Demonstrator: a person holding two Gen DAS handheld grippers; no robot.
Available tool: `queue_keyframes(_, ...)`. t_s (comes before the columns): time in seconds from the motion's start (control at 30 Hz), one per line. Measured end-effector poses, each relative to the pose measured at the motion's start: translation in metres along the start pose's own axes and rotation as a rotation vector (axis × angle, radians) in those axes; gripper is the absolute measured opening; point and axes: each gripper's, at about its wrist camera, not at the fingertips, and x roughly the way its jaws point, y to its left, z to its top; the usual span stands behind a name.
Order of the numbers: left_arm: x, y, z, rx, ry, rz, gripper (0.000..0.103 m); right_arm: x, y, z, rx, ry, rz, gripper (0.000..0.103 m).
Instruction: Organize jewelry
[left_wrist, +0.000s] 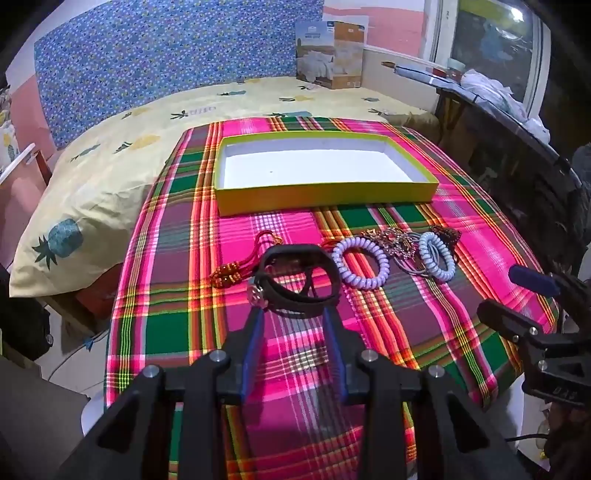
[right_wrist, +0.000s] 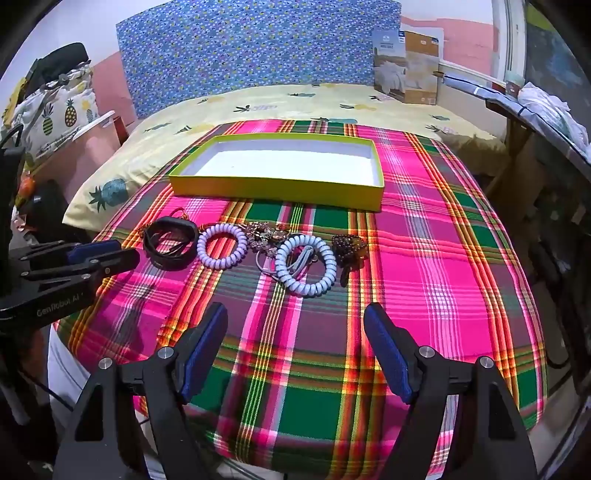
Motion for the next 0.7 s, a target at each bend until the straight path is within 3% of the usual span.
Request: queue_keyframes(0.7,-0.011,0.0,0.002,-0.01,-0.006,-0.03,0.034,-0.012,0.003,0.002,-0.004,-0.027,0.002,0.076)
